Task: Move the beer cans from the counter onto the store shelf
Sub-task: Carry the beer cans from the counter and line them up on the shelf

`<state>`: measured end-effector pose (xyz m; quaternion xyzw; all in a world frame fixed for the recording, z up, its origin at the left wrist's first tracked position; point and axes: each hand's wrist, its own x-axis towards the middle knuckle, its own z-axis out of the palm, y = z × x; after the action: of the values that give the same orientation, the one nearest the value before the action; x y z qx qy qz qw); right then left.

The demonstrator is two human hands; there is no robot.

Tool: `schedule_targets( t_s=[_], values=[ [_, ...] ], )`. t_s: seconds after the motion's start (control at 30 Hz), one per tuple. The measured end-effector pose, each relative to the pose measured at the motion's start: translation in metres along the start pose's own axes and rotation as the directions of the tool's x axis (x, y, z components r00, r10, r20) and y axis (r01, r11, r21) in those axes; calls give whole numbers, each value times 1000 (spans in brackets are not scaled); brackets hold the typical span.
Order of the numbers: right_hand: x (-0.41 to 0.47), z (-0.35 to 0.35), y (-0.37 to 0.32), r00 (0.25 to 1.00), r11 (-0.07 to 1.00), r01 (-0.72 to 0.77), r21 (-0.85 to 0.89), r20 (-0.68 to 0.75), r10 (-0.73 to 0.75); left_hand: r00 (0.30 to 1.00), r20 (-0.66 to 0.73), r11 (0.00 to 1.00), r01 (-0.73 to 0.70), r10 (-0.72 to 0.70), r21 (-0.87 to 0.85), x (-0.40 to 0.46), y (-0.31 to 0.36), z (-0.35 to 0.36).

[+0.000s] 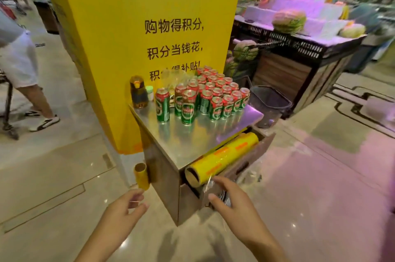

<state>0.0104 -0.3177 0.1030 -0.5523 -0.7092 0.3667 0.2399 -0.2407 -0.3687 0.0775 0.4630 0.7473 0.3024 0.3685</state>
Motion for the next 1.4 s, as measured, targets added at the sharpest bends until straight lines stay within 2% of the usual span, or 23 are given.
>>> schedule_targets(
  t_s=[0.1,0.23,0.4,0.47,0.57,0.7,0.8,1.0,1.1,1.23,1.4],
  values=[
    [59,-17,17,1000,1000,-7,-15,5,7,998,4,998,-68,68,-1,68,34,13],
    [122,-37,49,995,995,-102,8,16,102,989,29,989,-148,147,30,138,79,39],
    [214,-48,74,993,998,-53,-40,106,56,983,63,982,-175,171,67,194,112,72],
    [259,-48,76,982,997,0,-79,190,16,990,42,988,-135,132,81,213,115,79],
    [321,-47,64,956,996,50,-70,293,-28,997,-67,997,-30,35,74,238,115,75],
    [401,-42,50,949,993,109,-50,302,-89,962,-229,988,152,-145,14,273,112,58],
    [448,-31,43,939,991,121,-51,330,-97,929,-316,977,212,-195,22,303,111,44],
    [490,1,45,945,995,96,-33,318,-81,912,-355,977,210,-206,-27,369,124,22],
    [493,13,48,958,991,129,35,252,-134,927,-348,991,128,-136,-48,401,130,14],
    [491,23,54,971,982,179,66,147,-187,959,-279,998,56,-49,19,432,129,12],
    [492,23,52,982,993,112,44,146,-118,945,-326,1000,26,-24,1,443,120,12]
  ],
)
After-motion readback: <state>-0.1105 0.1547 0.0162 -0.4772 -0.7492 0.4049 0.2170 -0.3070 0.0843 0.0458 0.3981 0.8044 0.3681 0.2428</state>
